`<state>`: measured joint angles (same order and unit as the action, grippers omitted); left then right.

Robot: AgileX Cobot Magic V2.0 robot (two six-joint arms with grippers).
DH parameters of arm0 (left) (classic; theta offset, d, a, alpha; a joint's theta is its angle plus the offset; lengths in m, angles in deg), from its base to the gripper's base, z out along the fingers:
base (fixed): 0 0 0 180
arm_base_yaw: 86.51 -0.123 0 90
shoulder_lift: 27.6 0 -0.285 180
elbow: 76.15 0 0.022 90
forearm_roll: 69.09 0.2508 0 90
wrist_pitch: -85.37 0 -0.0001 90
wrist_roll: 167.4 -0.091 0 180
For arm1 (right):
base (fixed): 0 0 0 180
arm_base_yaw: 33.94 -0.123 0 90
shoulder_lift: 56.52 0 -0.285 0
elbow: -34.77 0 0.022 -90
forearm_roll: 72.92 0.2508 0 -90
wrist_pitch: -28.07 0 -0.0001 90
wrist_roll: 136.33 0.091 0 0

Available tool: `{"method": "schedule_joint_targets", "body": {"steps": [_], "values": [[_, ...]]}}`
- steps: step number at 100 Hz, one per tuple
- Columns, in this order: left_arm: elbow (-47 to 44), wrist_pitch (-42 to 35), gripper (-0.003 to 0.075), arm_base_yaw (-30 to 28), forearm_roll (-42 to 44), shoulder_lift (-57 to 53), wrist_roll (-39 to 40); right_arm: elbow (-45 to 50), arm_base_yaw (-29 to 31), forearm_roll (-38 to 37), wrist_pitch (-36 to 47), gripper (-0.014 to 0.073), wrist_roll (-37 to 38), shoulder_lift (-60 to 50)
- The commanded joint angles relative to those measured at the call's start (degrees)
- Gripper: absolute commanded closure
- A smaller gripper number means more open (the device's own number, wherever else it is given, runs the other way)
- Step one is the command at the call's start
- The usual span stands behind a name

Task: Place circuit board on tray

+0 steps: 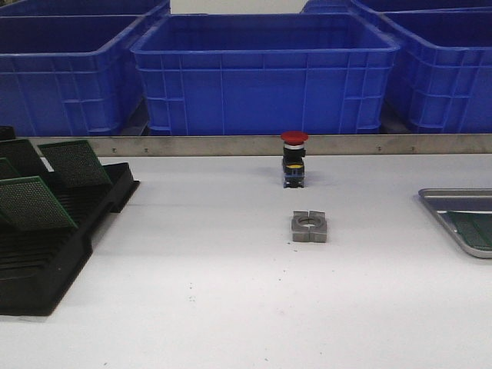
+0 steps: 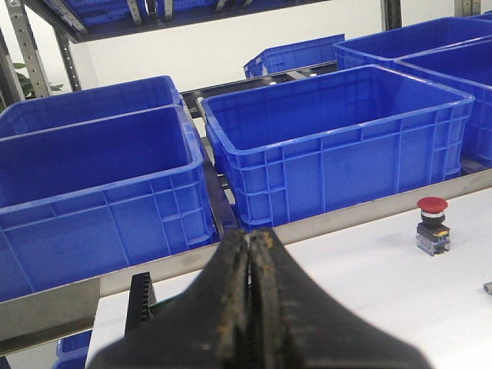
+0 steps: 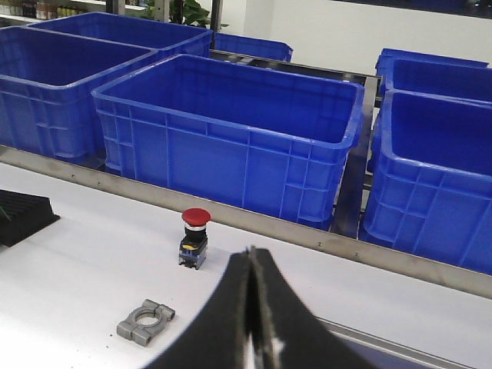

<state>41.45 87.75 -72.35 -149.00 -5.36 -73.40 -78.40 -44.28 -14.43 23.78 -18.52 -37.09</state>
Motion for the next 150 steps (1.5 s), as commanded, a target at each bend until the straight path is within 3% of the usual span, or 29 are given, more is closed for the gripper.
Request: {"method": "schedule_joint_targets", "body": {"steps": [1, 63, 78, 83, 90, 100, 109, 117, 129, 132, 150], "values": [[1.41, -0.88, 0.0737, -0.16, -0.90, 0.41, 0.64, -1.48, -0.12, 0.62, 1.98, 0.0654, -0.59, 0.37], [1.29, -0.88, 0.0737, -0.16, -0.90, 0.41, 0.64, -1.48, -0.12, 0.62, 1.98, 0.0654, -0.59, 0.37], [-0.07, -6.22, 0.0737, -1.77, 3.21, -2.05, 1.41, -1.48, -0.12, 0.62, 1.98, 0.0654, -0.59, 0.37], [-0.97, -7.32, 0.0737, -3.15, 7.46, -3.24, 8.59, -1.48, -0.12, 0.62, 1.98, 0.0654, -0.59, 0.37], [-2.85, -7.50, 0.0737, -5.59, 21.33, -4.39, 23.63, -1.48, -0.12, 0.62, 1.98, 0.0654, -0.59, 0.37], [-5.77, -2.85, 0.0737, -9.92, 51.24, -6.80, 55.99, -1.48, -0.12, 0.62, 1.98, 0.0654, -0.59, 0.37], [-7.45, 6.97, 0.0737, -12.73, 67.97, -9.12, 80.24, -1.48, -0.12, 0.62, 1.98, 0.0654, -0.59, 0.37], [-10.14, 10.98, 0.0737, -14.16, 69.94, -11.53, 82.97, -1.48, -0.12, 0.62, 1.98, 0.0654, -0.59, 0.37], [-16.72, 2.15, 0.0737, -14.40, 73.05, -16.22, 82.64, -1.48, -0.12, 0.62, 1.98, 0.0654, -0.59, 0.37], [-16.28, 5.64, 0.0737, -14.40, 74.54, -16.92, 82.64, -1.48, -0.12, 0.62, 2.12, 0.0654, -0.59, 0.37], [-16.35, 3.71, 0.0737, -14.35, 75.61, -16.61, 82.64, -1.48, -0.12, 0.62, 1.84, 0.0654, -0.59, 0.37]]}}
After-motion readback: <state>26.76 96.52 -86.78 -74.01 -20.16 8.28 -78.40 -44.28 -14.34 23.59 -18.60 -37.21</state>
